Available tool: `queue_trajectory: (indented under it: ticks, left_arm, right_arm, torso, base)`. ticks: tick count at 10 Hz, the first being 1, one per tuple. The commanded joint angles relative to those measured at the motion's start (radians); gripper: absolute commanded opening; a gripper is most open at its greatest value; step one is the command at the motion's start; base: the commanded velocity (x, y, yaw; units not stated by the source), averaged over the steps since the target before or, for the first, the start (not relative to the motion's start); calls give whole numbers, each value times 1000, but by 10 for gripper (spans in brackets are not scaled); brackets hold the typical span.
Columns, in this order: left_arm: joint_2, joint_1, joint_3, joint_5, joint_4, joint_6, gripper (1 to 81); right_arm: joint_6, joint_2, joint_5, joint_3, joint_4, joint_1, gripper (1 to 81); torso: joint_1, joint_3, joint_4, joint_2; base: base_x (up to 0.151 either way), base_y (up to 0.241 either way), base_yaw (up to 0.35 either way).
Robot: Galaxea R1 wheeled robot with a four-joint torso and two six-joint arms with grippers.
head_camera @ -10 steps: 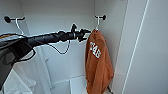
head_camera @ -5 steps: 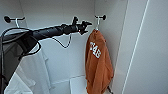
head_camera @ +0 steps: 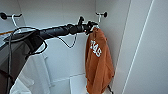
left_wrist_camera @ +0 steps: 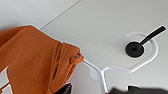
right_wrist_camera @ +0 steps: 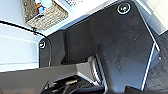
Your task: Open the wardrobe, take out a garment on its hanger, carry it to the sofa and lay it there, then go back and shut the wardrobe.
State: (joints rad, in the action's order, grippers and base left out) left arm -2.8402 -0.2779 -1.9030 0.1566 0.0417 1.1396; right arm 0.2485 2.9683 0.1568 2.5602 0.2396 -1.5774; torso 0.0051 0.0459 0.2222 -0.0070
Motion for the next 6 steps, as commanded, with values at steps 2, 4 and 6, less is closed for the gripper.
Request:
queue_trajectory:
  ticks: [2,4,6]
  left_arm:
    - [-30,-209,-18,-12,4,3,811]
    - [-47,-207,-44,-12,6,3,811]
    - [-73,-194,-106,-11,-5,3,811]
  right_arm:
    - [2,2,-43,-9,-3,36,811]
    - [2,7,-43,-6,0,32,811]
    - [2,7,-43,-11,1,27,811]
  torso:
    - [0,0,1,0]
    - [0,0,12,0]
    - [0,0,12,0]
  base:
    - [0,0,0]
    - [0,0,0]
    - [0,0,0]
